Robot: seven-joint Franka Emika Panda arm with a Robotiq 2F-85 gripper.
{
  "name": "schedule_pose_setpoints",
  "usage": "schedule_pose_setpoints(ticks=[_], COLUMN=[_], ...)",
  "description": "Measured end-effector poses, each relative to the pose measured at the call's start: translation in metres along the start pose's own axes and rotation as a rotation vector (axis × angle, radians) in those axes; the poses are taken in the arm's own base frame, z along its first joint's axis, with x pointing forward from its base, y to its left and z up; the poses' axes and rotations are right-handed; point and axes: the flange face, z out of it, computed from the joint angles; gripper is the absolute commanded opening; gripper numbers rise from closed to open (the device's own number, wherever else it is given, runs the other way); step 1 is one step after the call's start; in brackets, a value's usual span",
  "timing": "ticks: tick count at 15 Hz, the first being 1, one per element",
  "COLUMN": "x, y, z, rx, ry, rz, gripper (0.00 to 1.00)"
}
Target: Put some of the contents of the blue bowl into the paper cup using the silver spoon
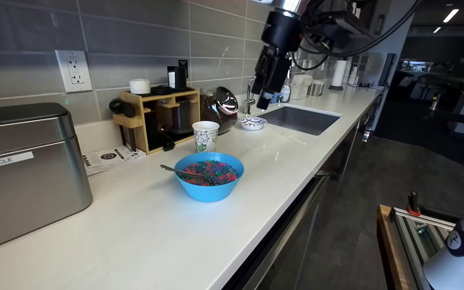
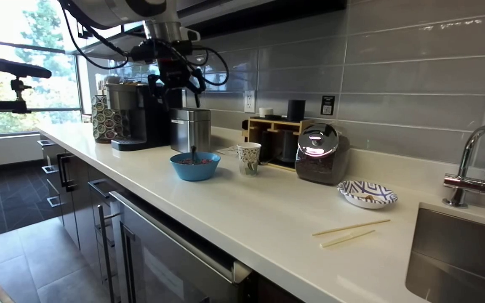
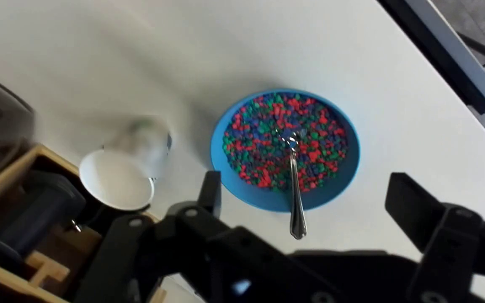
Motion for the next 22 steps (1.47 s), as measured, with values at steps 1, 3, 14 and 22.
schedule_pose_setpoints(ticks=[1, 3, 14, 22], x=[0.007, 0.018, 0.021, 0.015], y=[-0.004, -0.008, -0.011, -0.012], z=[0.007, 0.021, 0.065, 0.092], rx=[0.004, 0.02, 0.111, 0.143], ry=[0.042, 0.125, 0.283, 0.438], rz=[-0.041, -0.108, -0.178, -0.12], gripper=[1.0, 1.0, 1.0, 1.0])
